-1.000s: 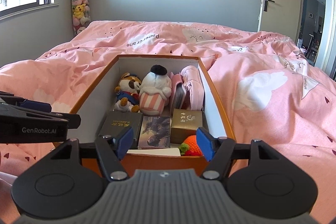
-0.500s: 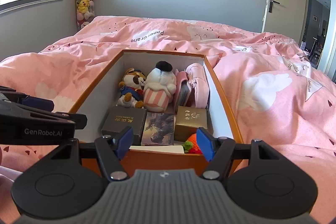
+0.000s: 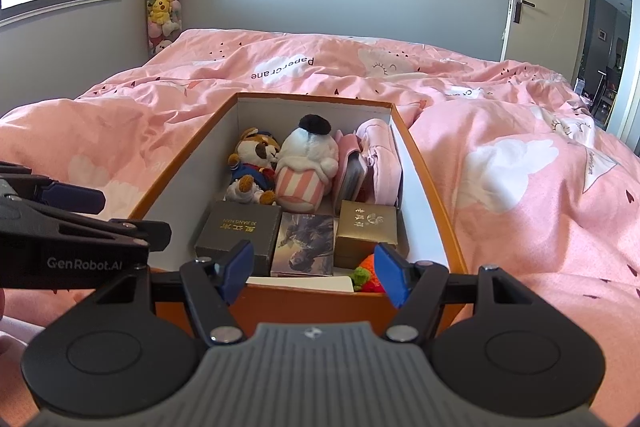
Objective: Organize objects
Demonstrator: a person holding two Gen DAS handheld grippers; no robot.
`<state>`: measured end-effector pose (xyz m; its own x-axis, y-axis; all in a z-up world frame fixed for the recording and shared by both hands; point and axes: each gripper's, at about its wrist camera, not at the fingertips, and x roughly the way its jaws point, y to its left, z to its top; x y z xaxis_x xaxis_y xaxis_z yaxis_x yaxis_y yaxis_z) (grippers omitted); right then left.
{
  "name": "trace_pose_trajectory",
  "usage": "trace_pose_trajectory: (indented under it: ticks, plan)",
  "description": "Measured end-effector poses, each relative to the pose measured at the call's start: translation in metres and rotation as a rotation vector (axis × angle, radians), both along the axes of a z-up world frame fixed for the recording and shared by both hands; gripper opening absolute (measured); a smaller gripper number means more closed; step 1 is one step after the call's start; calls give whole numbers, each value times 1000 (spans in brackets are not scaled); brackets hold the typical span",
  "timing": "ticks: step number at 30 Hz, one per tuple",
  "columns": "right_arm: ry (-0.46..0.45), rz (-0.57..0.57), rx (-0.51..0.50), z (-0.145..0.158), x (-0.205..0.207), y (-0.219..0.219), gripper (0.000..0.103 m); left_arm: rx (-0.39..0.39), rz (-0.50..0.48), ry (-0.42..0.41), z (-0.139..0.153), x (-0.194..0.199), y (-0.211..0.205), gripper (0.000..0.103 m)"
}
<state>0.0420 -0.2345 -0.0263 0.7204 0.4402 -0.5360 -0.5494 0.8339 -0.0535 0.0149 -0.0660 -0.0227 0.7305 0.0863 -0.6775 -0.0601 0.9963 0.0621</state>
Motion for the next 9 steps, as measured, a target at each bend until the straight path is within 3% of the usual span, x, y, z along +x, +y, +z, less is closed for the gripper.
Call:
trace_pose_trajectory:
  ticks: [9]
  plan:
    - [0,0,0,0,0,0,68,11,6,-4,0,0,-1,81]
